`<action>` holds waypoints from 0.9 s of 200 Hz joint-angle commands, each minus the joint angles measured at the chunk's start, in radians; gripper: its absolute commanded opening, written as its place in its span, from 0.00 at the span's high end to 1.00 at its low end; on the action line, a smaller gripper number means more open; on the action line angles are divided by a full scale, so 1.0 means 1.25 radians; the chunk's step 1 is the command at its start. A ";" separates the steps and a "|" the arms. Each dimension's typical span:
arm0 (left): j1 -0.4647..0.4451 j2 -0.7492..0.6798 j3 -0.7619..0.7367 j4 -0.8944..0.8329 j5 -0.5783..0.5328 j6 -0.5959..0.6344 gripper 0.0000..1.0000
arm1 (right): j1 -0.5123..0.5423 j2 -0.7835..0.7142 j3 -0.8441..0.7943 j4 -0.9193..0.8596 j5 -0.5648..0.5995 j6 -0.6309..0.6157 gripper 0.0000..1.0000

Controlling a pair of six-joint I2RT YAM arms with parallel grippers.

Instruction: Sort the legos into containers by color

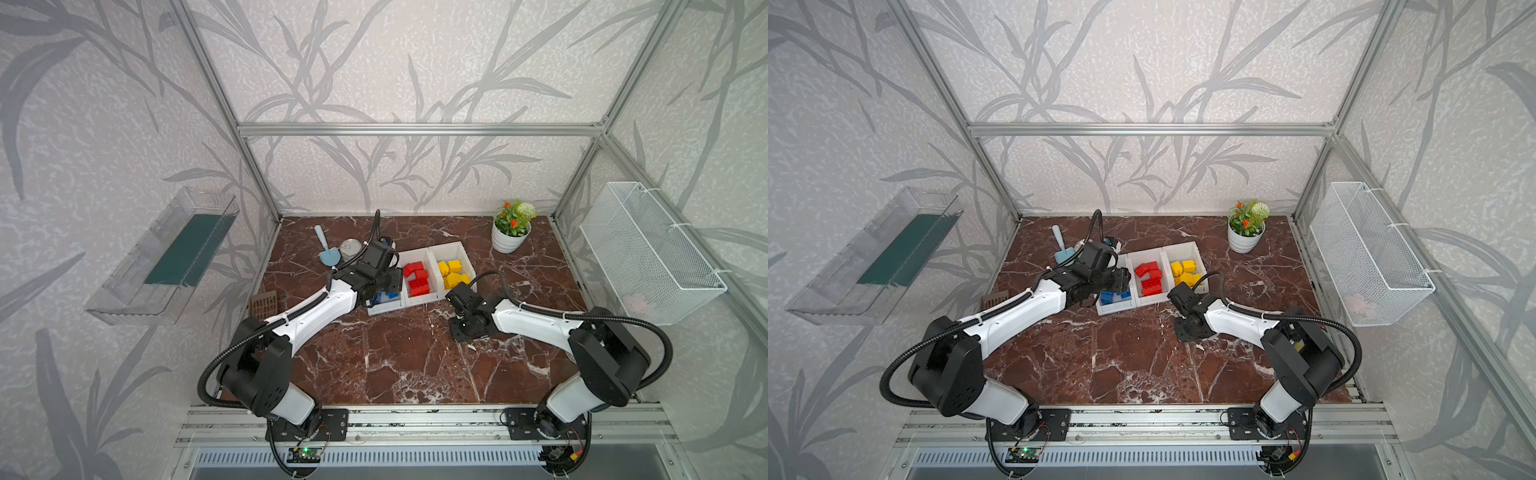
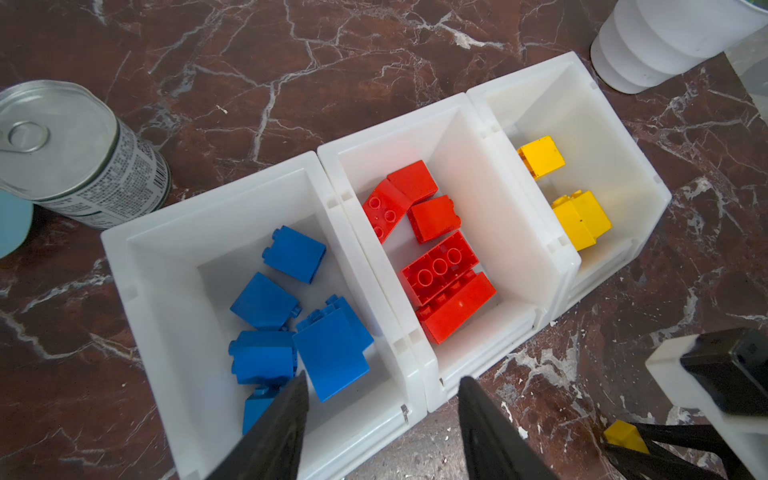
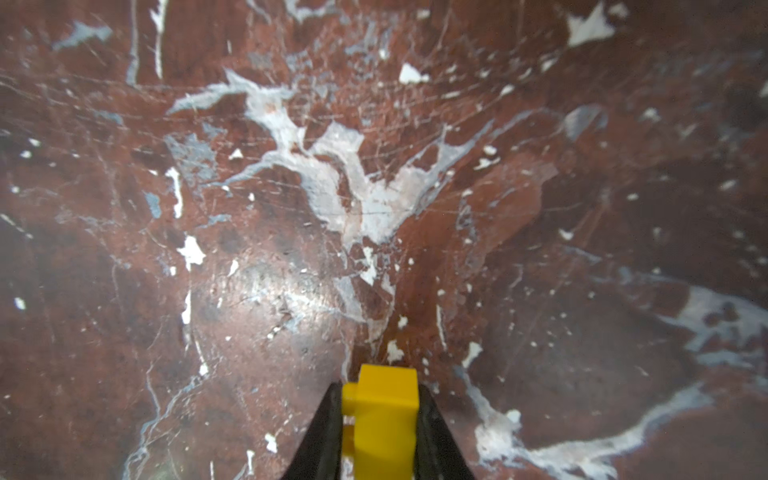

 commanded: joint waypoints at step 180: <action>0.066 -0.335 -0.219 0.012 -0.136 -0.043 0.36 | -0.213 0.212 0.565 -0.071 0.014 -0.219 0.28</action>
